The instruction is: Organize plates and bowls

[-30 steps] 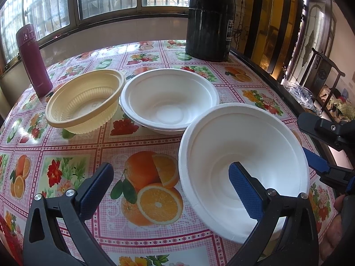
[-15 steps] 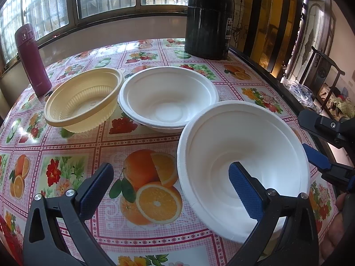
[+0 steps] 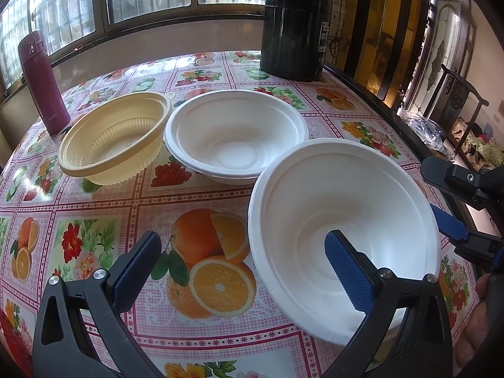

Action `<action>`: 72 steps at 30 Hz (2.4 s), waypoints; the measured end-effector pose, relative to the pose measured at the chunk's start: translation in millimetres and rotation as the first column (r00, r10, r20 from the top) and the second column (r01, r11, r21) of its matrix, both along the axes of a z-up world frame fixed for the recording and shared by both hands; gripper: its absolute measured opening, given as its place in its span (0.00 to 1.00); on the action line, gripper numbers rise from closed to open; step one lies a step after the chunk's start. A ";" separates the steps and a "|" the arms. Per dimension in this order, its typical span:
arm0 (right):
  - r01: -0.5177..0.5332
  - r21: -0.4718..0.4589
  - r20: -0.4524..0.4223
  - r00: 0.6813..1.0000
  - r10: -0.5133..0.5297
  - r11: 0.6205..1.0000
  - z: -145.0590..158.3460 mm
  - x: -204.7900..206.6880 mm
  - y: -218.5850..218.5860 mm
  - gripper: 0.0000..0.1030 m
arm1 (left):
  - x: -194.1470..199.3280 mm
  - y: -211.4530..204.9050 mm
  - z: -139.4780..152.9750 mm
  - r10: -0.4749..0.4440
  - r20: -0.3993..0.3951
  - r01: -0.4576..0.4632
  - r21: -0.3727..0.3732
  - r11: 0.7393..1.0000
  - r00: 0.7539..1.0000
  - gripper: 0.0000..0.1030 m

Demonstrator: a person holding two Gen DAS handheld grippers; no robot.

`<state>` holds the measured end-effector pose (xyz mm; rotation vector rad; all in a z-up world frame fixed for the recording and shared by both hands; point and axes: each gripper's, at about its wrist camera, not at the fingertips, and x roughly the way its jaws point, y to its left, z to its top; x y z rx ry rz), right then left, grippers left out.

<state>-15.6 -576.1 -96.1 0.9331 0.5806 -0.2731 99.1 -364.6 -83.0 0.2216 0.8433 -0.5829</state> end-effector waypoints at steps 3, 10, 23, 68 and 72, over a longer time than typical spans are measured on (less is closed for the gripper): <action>0.000 -0.001 -0.001 1.000 0.000 1.000 -0.3 0.1 0.4 0.74 | -0.2 -0.2 0.2 0.000 0.000 0.000 0.001 1.000 1.000 1.00; 0.001 -0.005 -0.002 1.000 -0.001 1.000 -0.1 0.4 0.6 0.74 | -0.6 -0.8 -0.1 -0.004 -0.004 0.004 0.001 1.000 1.000 1.00; -0.007 0.006 0.013 1.000 0.007 1.000 2.1 -0.2 2.1 0.75 | -5.7 -2.6 2.3 -0.010 0.013 0.010 0.002 1.000 1.000 1.00; -0.020 0.010 -0.008 1.000 0.020 1.000 -2.5 4.4 2.5 0.76 | -5.4 -8.3 -9.5 -0.032 -0.021 0.032 0.031 0.999 0.999 1.00; -0.022 0.012 -0.008 1.000 0.022 1.000 -2.1 4.1 2.9 0.76 | -6.3 -9.3 -10.2 -0.034 -0.022 0.035 0.034 0.999 0.999 1.00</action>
